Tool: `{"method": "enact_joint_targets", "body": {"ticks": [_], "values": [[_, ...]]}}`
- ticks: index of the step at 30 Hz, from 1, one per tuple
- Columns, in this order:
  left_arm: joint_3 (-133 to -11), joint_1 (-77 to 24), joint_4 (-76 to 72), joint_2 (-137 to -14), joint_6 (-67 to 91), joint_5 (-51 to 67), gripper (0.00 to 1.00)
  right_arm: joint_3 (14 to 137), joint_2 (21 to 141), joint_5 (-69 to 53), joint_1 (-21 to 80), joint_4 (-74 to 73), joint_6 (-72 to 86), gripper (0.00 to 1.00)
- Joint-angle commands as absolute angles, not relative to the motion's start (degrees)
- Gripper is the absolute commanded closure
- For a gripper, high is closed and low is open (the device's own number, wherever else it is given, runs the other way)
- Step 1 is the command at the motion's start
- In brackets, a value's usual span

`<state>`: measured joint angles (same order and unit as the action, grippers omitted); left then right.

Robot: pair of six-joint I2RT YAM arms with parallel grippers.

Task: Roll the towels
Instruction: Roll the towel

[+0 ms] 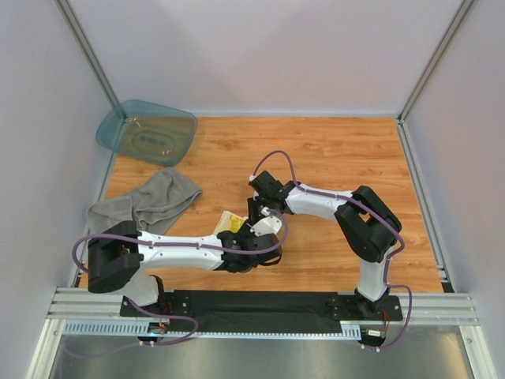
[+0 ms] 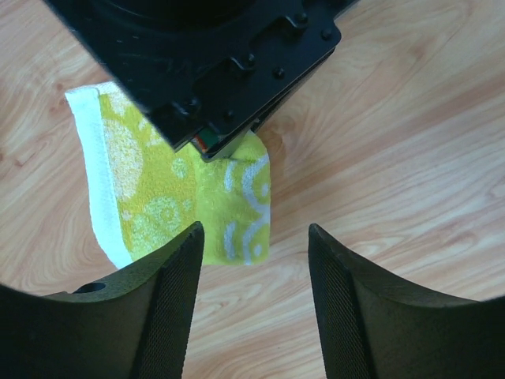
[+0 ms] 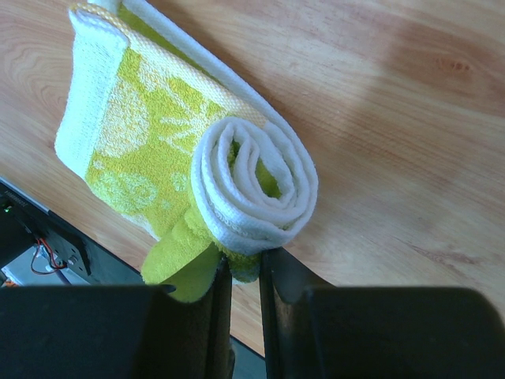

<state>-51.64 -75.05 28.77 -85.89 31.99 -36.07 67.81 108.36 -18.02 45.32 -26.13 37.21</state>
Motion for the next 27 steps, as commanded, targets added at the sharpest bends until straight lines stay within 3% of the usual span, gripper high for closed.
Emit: {"method": "enact_joint_targets", "body": {"ticks": [1, 16, 27], "values": [[-53.2, -75.3, 30.1, -89.1, 30.5, -38.1, 0.38, 68.4, 110.1, -16.1, 45.7, -28.7, 36.0, 0.86], [-52.3, -75.3, 27.3, -97.0, 32.1, -37.0, 0.42, 69.2, 110.7, -16.6, 45.7, -29.2, 35.8, 0.88], [-47.9, -75.2, 26.6, -98.7, 33.3, -37.8, 0.64, 68.8, 110.9, -16.6, 45.7, -29.8, 35.3, 0.89]]}}
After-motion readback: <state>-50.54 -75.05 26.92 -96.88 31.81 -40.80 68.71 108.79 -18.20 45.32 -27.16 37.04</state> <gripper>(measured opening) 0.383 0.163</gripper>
